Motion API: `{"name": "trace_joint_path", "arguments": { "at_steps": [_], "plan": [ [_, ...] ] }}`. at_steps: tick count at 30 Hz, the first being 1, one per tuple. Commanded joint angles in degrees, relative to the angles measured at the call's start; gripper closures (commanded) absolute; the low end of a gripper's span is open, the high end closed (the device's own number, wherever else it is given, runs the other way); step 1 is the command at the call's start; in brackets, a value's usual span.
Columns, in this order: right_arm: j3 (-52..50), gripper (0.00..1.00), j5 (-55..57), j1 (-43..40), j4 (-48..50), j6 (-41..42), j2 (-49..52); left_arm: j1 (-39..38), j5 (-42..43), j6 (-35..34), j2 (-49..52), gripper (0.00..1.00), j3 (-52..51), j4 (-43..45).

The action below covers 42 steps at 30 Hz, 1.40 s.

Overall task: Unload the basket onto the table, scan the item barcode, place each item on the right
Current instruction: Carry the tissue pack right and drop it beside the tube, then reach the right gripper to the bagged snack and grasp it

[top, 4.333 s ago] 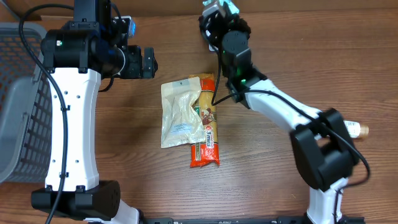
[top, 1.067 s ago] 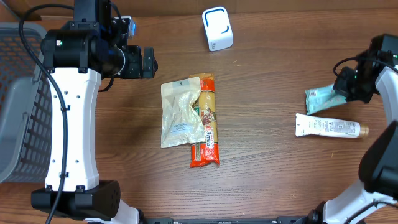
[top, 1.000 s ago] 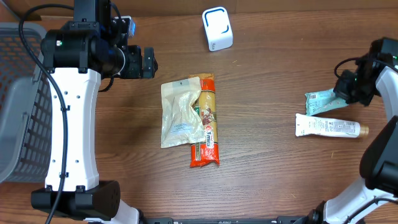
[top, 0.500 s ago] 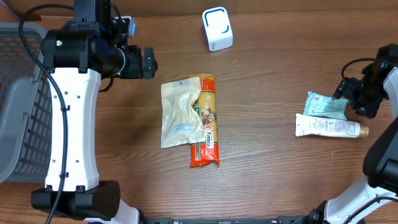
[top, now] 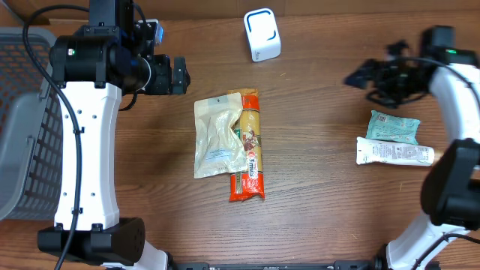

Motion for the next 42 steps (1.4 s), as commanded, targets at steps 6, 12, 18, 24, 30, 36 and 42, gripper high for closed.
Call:
{"name": "trace_joint_path", "arguments": {
  "at_steps": [6,12,18,24,30,36,42],
  "plan": [
    [-0.9,0.12,4.0,19.7,8.5,4.2,0.5,-0.1,-0.2,1.3,0.2,0.00,0.2,0.0],
    [-0.9,0.12,9.2,31.6,17.8,7.8,4.4,-0.1,-0.2,1.3,0.2,0.01,0.2,0.0],
    [-0.9,0.12,10.1,37.6,24.0,10.0,9.6,-0.1,-0.2,1.3,0.2,0.00,0.2,0.0],
    [-0.9,0.16,10.7,40.5,28.0,11.4,12.9,-0.1,-0.2,1.3,0.2,0.00,0.2,0.0],
    [-0.9,0.20,12.5,42.5,30.1,14.1,15.9,-0.1,-0.2,1.3,0.2,0.00,0.2,0.0],
    [-0.9,0.58,12.9,44.0,30.9,16.6,18.6,-0.1,-0.2,1.3,0.2,0.01,0.2,0.0],
    [0.0,0.96,10.9,42.6,30.5,16.8,17.6,-0.1,-0.2,1.3,0.2,0.00,0.2,0.0]
  ]
}}
